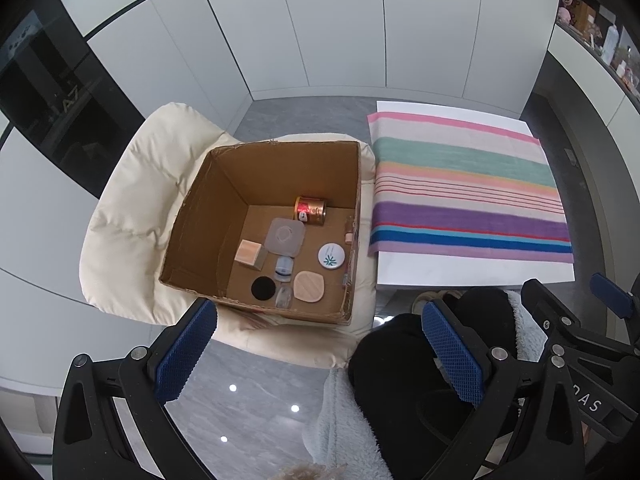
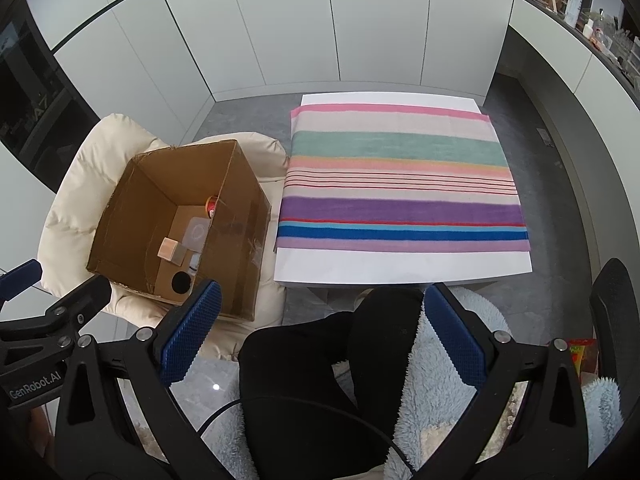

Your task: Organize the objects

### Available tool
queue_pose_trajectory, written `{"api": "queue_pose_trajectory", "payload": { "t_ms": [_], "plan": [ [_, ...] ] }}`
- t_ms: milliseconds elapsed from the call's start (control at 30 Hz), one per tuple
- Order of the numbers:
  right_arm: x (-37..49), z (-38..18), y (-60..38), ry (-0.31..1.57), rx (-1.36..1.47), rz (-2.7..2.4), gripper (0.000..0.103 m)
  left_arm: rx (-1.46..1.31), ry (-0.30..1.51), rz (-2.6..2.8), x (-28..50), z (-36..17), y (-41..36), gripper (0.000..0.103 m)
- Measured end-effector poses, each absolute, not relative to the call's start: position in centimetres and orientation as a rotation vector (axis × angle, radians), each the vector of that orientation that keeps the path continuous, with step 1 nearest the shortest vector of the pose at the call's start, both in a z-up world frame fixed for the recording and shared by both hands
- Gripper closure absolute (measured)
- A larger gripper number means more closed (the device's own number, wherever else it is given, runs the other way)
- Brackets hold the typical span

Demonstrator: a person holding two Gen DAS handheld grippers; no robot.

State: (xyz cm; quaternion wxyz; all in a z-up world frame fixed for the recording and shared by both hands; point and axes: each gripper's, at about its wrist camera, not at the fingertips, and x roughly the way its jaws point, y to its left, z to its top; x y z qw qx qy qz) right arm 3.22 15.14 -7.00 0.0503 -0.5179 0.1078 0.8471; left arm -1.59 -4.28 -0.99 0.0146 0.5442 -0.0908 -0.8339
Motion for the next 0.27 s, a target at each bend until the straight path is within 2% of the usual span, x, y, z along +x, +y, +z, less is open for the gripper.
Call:
{"api": "queue_pose_trajectory", "payload": {
  "t_ms": [267],
  "plan": [
    [3.11,-7.1,15.12,0.326,-1.579,2.574,0.0,1.686,-0.303,-2.607,-1.68,-1.05,-4.05,0.0]
  ]
}}
